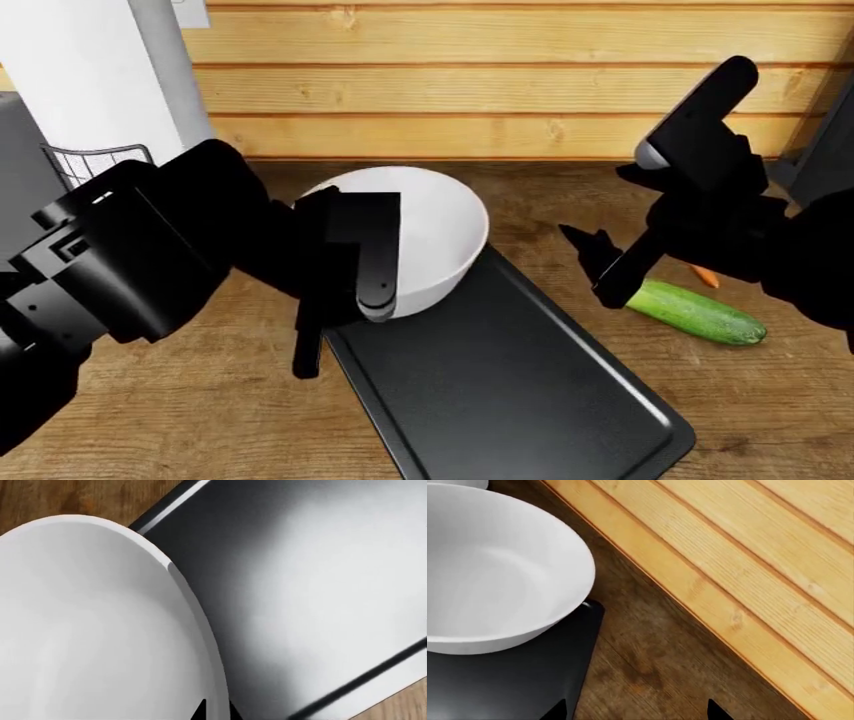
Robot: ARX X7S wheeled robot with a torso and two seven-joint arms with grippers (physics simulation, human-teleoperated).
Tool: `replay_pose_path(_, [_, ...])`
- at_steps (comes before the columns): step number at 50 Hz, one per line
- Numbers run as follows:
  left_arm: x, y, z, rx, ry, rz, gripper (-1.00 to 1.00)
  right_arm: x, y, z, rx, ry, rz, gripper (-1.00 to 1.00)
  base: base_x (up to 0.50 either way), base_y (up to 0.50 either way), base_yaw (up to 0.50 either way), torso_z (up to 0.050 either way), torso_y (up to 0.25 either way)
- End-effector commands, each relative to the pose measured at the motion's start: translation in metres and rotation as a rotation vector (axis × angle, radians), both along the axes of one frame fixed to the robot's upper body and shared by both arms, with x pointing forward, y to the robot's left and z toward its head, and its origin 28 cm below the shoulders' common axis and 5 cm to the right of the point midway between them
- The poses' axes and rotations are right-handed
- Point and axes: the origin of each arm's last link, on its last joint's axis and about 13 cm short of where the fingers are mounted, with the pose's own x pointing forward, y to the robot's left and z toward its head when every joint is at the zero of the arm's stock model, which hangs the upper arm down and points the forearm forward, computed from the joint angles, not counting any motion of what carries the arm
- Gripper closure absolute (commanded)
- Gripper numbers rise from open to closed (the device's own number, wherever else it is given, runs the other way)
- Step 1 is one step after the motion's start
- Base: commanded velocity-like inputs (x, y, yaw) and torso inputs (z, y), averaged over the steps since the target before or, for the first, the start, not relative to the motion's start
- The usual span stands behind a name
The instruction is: Place the two vegetables and bowl onto the tray for setting up a vegetable dip station.
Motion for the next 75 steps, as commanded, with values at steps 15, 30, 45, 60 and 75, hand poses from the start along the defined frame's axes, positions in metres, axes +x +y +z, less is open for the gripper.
replay_pose_path(15, [-0.002,0.001,-0.006,0.019,0.031,0.016,-1.0,-0.001,-0.001,-0.001,0.003,0.0,-0.006,-1.0,0.0,0.0,0.0,0.0,0.0])
replay_pose_path(30, [-0.008,0.0,0.015,-0.047,-0.005,0.004,-1.0,0.0,-0.001,-0.004,0.0,0.011,-0.009,-1.0,0.0,0.0,0.0,0.0,0.0])
replay_pose_path(45, [-0.035,0.002,0.041,-0.042,-0.038,-0.028,-1.0,-0.007,-0.004,0.001,-0.013,0.013,-0.022,-1.0,0.0,0.0,0.0,0.0,0.0])
replay_pose_path(60, [-0.051,0.022,0.071,-0.246,-0.195,0.028,-1.0,-0.028,-0.025,0.015,0.004,-0.135,-0.33,-1.0,0.0,0.0,0.0,0.0,0.0])
replay_pose_path(75, [-0.054,0.026,0.077,-0.305,-0.245,0.033,-1.0,-0.052,-0.043,0.003,-0.067,0.281,-0.198,-1.0,0.0,0.0,0.0,0.0,0.0])
